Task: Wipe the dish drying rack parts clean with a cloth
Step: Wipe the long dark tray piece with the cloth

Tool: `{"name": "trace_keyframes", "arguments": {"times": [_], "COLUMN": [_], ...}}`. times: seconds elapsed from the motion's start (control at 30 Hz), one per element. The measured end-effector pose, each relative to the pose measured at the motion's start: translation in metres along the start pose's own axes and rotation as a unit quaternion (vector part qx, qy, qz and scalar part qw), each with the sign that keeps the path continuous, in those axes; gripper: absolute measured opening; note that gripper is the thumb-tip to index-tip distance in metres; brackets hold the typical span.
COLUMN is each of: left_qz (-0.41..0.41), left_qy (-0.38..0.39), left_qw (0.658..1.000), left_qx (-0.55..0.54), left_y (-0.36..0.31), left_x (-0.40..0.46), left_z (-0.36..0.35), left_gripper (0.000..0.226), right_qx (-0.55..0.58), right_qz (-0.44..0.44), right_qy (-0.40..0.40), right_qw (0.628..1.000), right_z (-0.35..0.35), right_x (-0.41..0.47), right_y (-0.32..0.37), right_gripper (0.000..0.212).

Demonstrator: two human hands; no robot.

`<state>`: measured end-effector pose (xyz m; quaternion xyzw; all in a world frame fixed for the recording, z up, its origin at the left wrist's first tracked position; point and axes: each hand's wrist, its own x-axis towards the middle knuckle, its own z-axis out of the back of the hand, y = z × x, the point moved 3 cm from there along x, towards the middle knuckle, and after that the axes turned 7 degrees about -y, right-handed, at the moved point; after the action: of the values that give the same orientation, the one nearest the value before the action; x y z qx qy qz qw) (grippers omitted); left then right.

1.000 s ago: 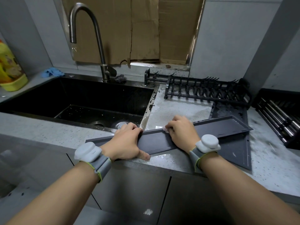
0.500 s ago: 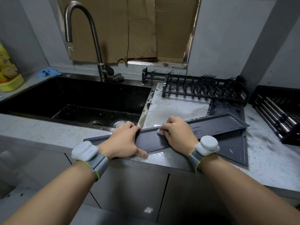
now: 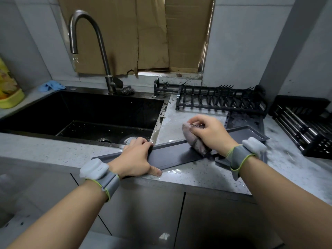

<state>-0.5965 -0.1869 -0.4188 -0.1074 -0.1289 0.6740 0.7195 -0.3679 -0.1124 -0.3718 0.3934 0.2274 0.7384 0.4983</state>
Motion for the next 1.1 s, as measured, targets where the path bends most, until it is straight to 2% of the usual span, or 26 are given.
{"name": "trace_keyframes", "arguments": {"times": [0.07, 0.1, 0.2, 0.23, 0.27, 0.33, 0.4, 0.47, 0.67, 0.77, 0.9, 1.0, 1.1], "left_qz": [-0.001, -0.001, -0.001, -0.001, -0.002, 0.001, 0.002, 0.001, -0.004, -0.004, -0.009, -0.008, -0.002], "left_qy": [0.002, 0.003, 0.004, 0.007, 0.009, 0.013, 0.017, 0.012, 0.001, -0.006, -0.002, -0.003, 0.008], "left_qw": [1.0, 1.0, 1.0, 1.0, 1.0, 1.0, 1.0, 1.0, 1.0, 1.0, 1.0, 1.0, 1.0], "left_qx": [0.002, 0.002, 0.004, 0.004, 0.003, 0.0, -0.002, -0.007, -0.006, -0.009, -0.002, -0.002, -0.005], "left_y": [0.0, 0.001, 0.002, 0.002, 0.001, 0.002, 0.001, 0.002, 0.003, 0.002, 0.004, 0.005, 0.006], "left_x": [0.001, 0.0, 0.0, 0.0, 0.001, 0.001, 0.001, -0.001, 0.0, 0.0, 0.0, -0.002, -0.001], "left_z": [0.0, 0.0, 0.0, 0.0, 0.0, 0.001, 0.001, 0.0, -0.001, -0.001, 0.0, 0.001, 0.0], "left_gripper": [0.099, 0.098, 0.099, 0.1, 0.102, 0.108, 0.11, 0.109, 0.103, 0.099, 0.101, 0.104, 0.113], "right_qx": [0.032, 0.014, -0.22, -0.247, -0.227, -0.174, -0.236, -0.308, -0.263, -0.203, -0.142, -0.16, -0.224], "right_qz": [-0.016, -0.028, -0.006, 0.018, 0.042, 0.074, 0.075, 0.061, 0.004, 0.026, 0.136, 0.09, 0.07], "right_qy": [0.022, 0.039, 0.017, -0.009, -0.017, 0.044, 0.113, 0.112, 0.059, 0.035, 0.105, 0.128, 0.126], "right_qw": [0.999, 0.999, 0.975, 0.969, 0.973, 0.981, 0.962, 0.943, 0.963, 0.978, 0.975, 0.975, 0.964], "right_z": [-0.007, -0.012, -0.013, -0.012, -0.013, -0.026, -0.042, -0.043, -0.02, -0.034, -0.068, -0.041, -0.012], "right_x": [0.002, 0.003, 0.0, -0.003, -0.006, -0.014, -0.023, -0.027, -0.019, -0.024, -0.05, -0.039, -0.026], "right_y": [0.0, -0.006, -0.021, -0.017, -0.011, 0.002, -0.003, -0.016, -0.04, -0.021, 0.002, -0.019, -0.036], "right_gripper": [0.015, 0.019, 0.017, 0.017, 0.022, 0.036, 0.041, 0.04, 0.012, 0.015, 0.009, 0.011, 0.023]}}
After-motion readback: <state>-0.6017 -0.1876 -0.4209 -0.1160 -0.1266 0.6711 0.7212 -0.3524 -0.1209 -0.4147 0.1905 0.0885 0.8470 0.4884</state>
